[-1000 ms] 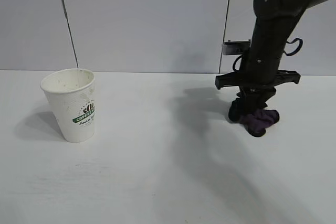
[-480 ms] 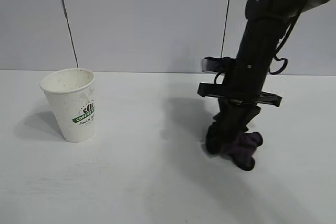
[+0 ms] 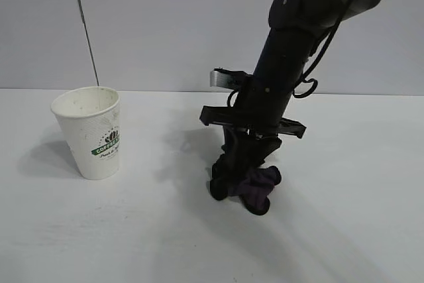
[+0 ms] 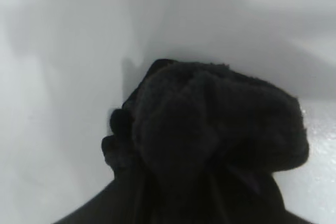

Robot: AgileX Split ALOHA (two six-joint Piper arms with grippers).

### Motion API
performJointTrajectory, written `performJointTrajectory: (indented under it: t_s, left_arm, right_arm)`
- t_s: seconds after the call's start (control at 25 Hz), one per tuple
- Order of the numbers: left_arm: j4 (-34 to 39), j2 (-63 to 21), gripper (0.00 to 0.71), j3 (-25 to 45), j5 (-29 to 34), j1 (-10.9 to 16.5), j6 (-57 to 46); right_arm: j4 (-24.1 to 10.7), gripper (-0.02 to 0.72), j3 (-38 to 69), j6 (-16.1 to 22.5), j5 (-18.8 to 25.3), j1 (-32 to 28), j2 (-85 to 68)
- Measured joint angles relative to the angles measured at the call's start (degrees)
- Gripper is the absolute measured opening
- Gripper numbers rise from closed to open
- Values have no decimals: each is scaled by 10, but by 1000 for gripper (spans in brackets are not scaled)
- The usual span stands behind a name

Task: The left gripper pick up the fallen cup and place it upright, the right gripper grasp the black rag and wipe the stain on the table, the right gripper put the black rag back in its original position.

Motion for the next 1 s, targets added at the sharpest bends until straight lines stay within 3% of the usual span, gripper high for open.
performJointTrajectory:
  t_s: [0.16, 0.36, 0.52, 0.64, 0.8, 1.0]
  left_arm:
    - [0, 0, 687, 0, 0, 0, 0]
    - [0, 0, 687, 0, 0, 0, 0]
    - [0, 0, 687, 0, 0, 0, 0]
    - [0, 0, 687, 0, 0, 0, 0]
    - [0, 0, 687, 0, 0, 0, 0]
    - [0, 0, 687, 0, 0, 0, 0]
  right_arm:
    - [-42, 349, -30, 34, 2, 0, 5]
    - [-61, 358, -66, 39, 36, 0, 8]
    - [-112, 358, -116, 42, 83, -2, 8]
    - [-151, 375, -159, 57, 89, -12, 4]
    - [-195, 455, -191, 68, 91, -41, -22]
    - [-247, 476, -192, 101, 99, -108, -85]
